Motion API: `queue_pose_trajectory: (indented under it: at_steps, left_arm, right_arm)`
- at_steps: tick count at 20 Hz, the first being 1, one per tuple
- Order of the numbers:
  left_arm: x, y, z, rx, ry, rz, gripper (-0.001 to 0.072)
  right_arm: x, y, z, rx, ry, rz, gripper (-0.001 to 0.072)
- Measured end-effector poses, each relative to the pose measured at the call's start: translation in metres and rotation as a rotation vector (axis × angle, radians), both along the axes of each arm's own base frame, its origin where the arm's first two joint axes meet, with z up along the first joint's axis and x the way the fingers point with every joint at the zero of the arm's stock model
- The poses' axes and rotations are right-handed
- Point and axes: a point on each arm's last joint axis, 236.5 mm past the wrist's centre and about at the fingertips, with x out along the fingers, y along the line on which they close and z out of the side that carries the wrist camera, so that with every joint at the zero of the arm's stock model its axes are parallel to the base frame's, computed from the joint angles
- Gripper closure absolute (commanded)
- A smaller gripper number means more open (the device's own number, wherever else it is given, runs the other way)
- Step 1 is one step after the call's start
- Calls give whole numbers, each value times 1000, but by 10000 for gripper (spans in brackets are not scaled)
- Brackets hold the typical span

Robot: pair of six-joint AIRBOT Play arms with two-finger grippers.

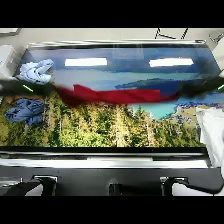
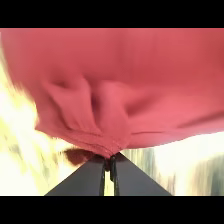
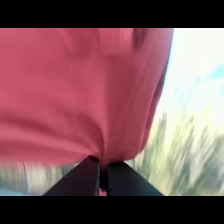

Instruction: Fold the clothes and pants, and hang the long-sleeved shirts on hangers.

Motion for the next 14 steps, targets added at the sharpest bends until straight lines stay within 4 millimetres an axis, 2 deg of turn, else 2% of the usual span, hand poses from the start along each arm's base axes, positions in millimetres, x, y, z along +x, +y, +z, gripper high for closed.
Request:
queue_pose_trajectory:
  at_steps: [1, 2, 3, 4, 6, 7, 10, 12, 14]
  left_arm:
    - [3, 16, 67, -8, -156, 48, 682]
    - [-6, 33, 137, -13, -320, 97, 682]
    - [-23, 45, 192, -14, -453, 137, 682]
    - [-48, 53, 240, -8, -570, 169, 682]
    - [-99, 57, 304, -3, -750, 208, 682]
    - [-123, 56, 329, -8, -833, 218, 682]
    - [-182, 50, 385, -37, -1040, 243, 683]
    - [-205, 48, 406, -57, -1123, 253, 683]
    - [-210, 49, 410, -59, -1142, 258, 683]
  right_arm:
    - [11, -6, 64, -63, -186, -9, 667]
    - [13, -10, 130, -120, -374, -25, 667]
    - [1, -13, 195, -186, -549, -49, 667]
    - [-20, -14, 254, -245, -706, -76, 667]
    - [-72, -9, 332, -322, -916, -119, 668]
    - [-97, -5, 362, -344, -1005, -143, 668]
    - [-157, 6, 417, -375, -1185, -188, 668]
    - [-181, 9, 439, -380, -1269, -215, 668]
    - [-189, 10, 446, -380, -1295, -226, 668]
